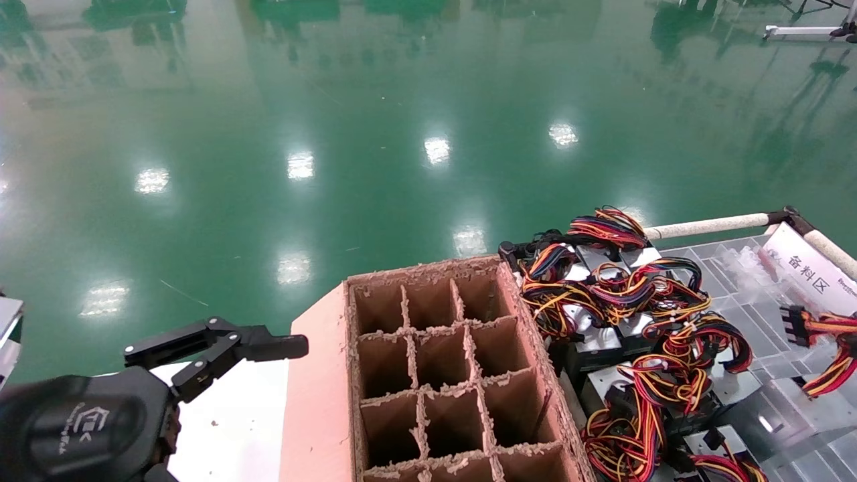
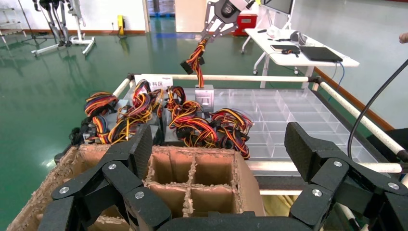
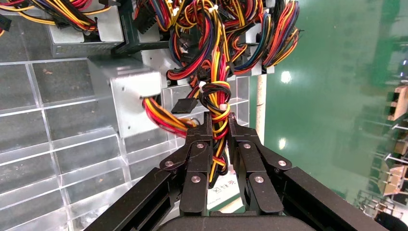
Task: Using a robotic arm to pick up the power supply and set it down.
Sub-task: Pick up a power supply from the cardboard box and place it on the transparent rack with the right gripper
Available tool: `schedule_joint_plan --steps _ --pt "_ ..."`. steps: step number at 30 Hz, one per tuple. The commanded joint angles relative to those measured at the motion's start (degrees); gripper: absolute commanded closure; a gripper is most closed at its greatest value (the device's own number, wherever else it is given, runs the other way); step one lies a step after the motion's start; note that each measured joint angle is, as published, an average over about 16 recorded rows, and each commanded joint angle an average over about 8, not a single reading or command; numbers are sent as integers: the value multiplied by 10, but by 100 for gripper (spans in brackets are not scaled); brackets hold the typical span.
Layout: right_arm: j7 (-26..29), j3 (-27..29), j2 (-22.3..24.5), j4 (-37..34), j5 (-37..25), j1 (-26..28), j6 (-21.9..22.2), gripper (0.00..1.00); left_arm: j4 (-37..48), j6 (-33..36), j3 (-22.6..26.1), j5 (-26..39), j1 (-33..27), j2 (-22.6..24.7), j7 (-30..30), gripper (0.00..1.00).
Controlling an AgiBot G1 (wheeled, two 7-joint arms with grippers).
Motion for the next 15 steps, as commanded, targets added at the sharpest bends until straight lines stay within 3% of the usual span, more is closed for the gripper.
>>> schedule_joint_plan --steps 1,15 --pt "-5 -14 -4 -8 3 13 0 100 0 0 0 0 0 0 0 0" --pt "-3 -126 -17 -13 57 101 -2 100 0 0 0 0 0 0 0 0"
